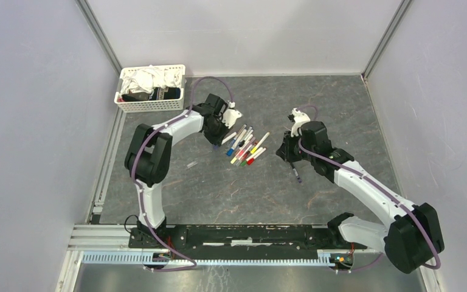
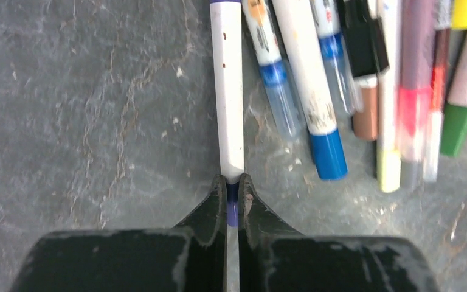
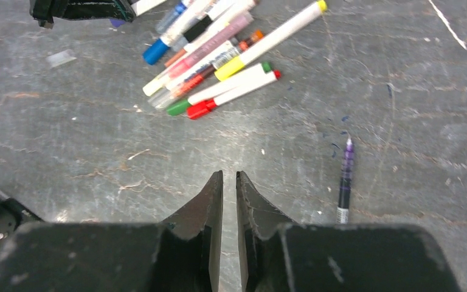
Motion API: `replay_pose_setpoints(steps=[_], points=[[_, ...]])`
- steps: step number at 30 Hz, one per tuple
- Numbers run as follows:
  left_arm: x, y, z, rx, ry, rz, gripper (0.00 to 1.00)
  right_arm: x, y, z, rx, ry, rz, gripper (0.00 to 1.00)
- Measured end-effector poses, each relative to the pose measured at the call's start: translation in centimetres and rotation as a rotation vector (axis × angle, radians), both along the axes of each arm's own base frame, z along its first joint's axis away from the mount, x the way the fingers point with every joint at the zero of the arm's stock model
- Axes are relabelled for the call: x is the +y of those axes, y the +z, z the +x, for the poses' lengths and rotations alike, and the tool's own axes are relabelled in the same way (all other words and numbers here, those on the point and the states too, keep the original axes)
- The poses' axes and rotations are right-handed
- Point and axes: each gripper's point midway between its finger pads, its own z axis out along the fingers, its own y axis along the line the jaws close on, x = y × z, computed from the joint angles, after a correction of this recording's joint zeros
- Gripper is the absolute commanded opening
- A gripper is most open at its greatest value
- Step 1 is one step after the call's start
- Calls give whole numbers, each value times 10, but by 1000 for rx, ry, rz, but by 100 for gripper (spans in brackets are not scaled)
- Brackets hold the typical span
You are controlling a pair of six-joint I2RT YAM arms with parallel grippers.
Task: Open the pen caps
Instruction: Pick up the pen from the center of the board.
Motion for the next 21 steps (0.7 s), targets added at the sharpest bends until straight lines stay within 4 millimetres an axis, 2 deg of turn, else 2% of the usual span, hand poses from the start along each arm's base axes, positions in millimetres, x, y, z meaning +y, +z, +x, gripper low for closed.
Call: replay_pose_setpoints(steps=[4,7,10,13,16,19,21], points=[[9,26,-12,-24,-60,17,2,12,11,5,2,56,53,26],[13,63,-17,-93,-124,7,2,21,18,7,12,104,103,36],[16,104,-33,-168,-212,-20,2,36,25,10,28,172,163,48],[18,139,-64,-227,-336,-31,2,56,33,12,49,257,238,57],[16,164,-113,-279,-508,-18,2,77,41,11,69,347,310,65],[15,170,-152,-295,-649,-5,2,97,51,4,78,434,359,69],[17,170,-166,-297,-705,5,2,114,59,-6,84,505,389,70]])
